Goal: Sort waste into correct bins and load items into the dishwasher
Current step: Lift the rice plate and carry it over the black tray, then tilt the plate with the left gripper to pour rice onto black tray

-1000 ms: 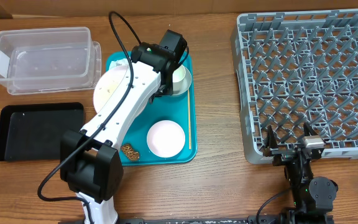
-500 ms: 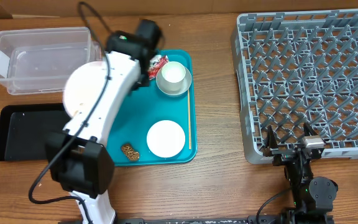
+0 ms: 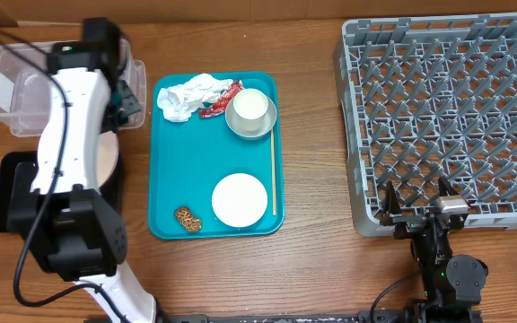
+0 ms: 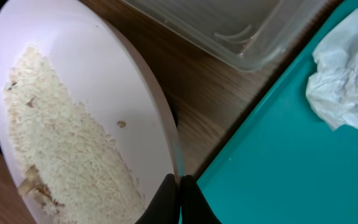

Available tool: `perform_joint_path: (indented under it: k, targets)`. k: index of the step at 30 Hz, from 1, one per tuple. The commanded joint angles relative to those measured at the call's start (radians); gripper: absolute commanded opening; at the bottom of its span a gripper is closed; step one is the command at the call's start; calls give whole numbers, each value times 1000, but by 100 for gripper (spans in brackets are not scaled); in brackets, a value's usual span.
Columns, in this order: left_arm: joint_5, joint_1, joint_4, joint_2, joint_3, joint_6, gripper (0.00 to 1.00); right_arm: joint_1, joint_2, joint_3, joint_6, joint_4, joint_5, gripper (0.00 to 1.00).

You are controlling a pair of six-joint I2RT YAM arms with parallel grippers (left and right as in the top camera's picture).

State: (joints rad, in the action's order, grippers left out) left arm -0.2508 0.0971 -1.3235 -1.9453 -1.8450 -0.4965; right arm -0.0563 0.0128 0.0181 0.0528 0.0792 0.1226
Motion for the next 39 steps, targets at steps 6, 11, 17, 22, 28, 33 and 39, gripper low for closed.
perform_joint_path:
  k: [6, 11, 17, 22, 28, 33, 39]
  targets:
    - [312, 170, 26, -7, -31, 137, 4, 5, -10, -10, -3, -5, -2, 100]
    - [451, 241, 23, -7, -31, 210, 4, 5, -10, -10, -3, -5, -2, 100]
    - [658, 337, 22, -7, -31, 282, 4, 5, -10, -10, -3, -5, -2, 100]
    - [799, 417, 18, -7, -31, 346, 4, 5, -10, -10, -3, -5, -2, 100]
    - [952, 500, -12, -7, -31, 450, 4, 5, -10, -10, -3, -5, -2, 100]
    - [1010, 558, -39, -7, -31, 486, 4, 5, -10, -10, -3, -5, -2, 100]
    - [1176, 630, -104, -7, -31, 587, 4, 5, -10, -10, -3, -5, -2, 100]
